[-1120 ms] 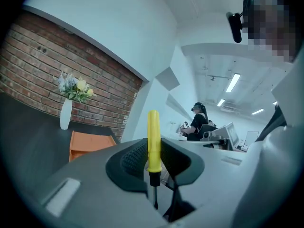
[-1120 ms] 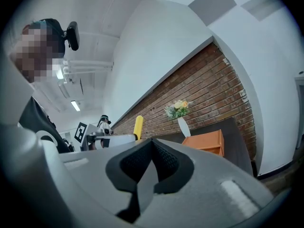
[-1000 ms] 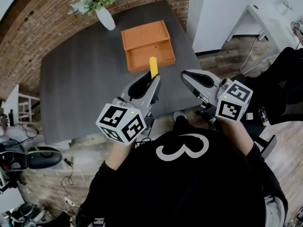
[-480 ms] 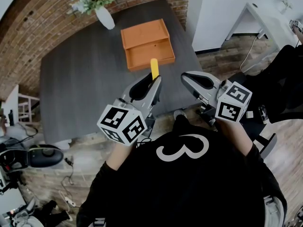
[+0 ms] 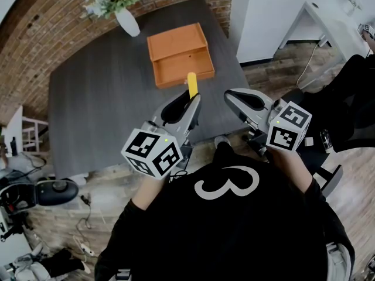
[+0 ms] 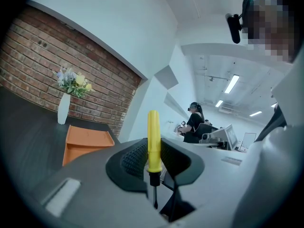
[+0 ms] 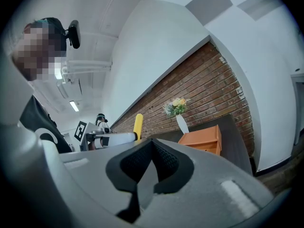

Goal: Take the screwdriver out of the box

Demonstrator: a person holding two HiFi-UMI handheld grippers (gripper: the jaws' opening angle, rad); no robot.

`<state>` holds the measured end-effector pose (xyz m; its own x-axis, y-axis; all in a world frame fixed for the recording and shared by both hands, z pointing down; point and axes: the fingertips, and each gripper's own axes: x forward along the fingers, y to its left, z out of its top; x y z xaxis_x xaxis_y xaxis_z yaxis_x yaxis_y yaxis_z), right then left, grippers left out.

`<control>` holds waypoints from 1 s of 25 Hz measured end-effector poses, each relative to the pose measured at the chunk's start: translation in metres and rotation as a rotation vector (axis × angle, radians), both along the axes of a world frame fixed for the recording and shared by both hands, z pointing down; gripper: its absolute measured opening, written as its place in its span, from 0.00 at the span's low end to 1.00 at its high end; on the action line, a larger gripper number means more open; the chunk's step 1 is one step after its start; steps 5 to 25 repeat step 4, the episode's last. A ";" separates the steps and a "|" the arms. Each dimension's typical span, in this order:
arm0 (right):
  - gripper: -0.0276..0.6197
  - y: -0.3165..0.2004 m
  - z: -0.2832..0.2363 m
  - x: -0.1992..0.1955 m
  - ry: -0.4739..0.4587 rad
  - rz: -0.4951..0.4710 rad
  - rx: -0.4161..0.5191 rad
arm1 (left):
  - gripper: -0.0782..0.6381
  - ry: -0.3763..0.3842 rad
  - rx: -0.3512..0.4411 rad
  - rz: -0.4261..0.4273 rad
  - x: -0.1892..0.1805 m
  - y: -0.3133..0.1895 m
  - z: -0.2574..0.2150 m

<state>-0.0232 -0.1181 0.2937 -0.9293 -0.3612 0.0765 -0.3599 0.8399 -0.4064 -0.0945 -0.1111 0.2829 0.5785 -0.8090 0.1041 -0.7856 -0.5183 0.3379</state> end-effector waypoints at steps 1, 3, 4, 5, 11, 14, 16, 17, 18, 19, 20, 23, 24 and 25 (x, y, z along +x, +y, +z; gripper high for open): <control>0.04 0.000 0.000 0.001 0.000 0.001 -0.001 | 0.25 0.000 0.000 0.001 0.001 -0.001 0.000; 0.04 -0.001 0.001 0.002 0.000 0.002 -0.002 | 0.25 -0.001 -0.001 0.003 0.002 -0.002 0.001; 0.04 -0.002 0.002 0.002 0.000 0.002 -0.002 | 0.25 -0.001 -0.001 0.003 0.002 -0.002 0.001; 0.04 -0.002 0.002 0.002 0.000 0.002 -0.002 | 0.25 -0.001 -0.001 0.003 0.002 -0.002 0.001; 0.04 -0.002 0.002 0.002 0.000 0.002 -0.002 | 0.25 -0.001 -0.001 0.003 0.002 -0.002 0.001; 0.04 -0.002 0.002 0.002 0.000 0.002 -0.002 | 0.25 -0.001 -0.001 0.003 0.002 -0.002 0.001; 0.04 -0.002 0.002 0.002 0.000 0.002 -0.002 | 0.25 -0.001 -0.001 0.003 0.002 -0.002 0.001; 0.04 -0.002 0.002 0.002 0.000 0.002 -0.002 | 0.25 -0.001 -0.001 0.003 0.002 -0.002 0.001; 0.04 -0.002 0.002 0.002 0.000 0.002 -0.002 | 0.25 -0.001 -0.001 0.003 0.002 -0.002 0.001; 0.04 -0.002 0.002 0.002 0.000 0.002 -0.002 | 0.25 -0.001 -0.001 0.003 0.002 -0.002 0.001; 0.04 -0.002 0.002 0.002 0.000 0.002 -0.002 | 0.25 -0.001 -0.001 0.003 0.002 -0.002 0.001; 0.04 -0.002 0.002 0.002 0.000 0.002 -0.002 | 0.25 -0.001 -0.001 0.003 0.002 -0.002 0.001; 0.04 -0.002 0.002 0.002 0.000 0.002 -0.002 | 0.25 -0.001 -0.001 0.003 0.002 -0.002 0.001; 0.04 -0.002 0.002 0.002 0.000 0.002 -0.002 | 0.25 -0.001 -0.001 0.003 0.002 -0.002 0.001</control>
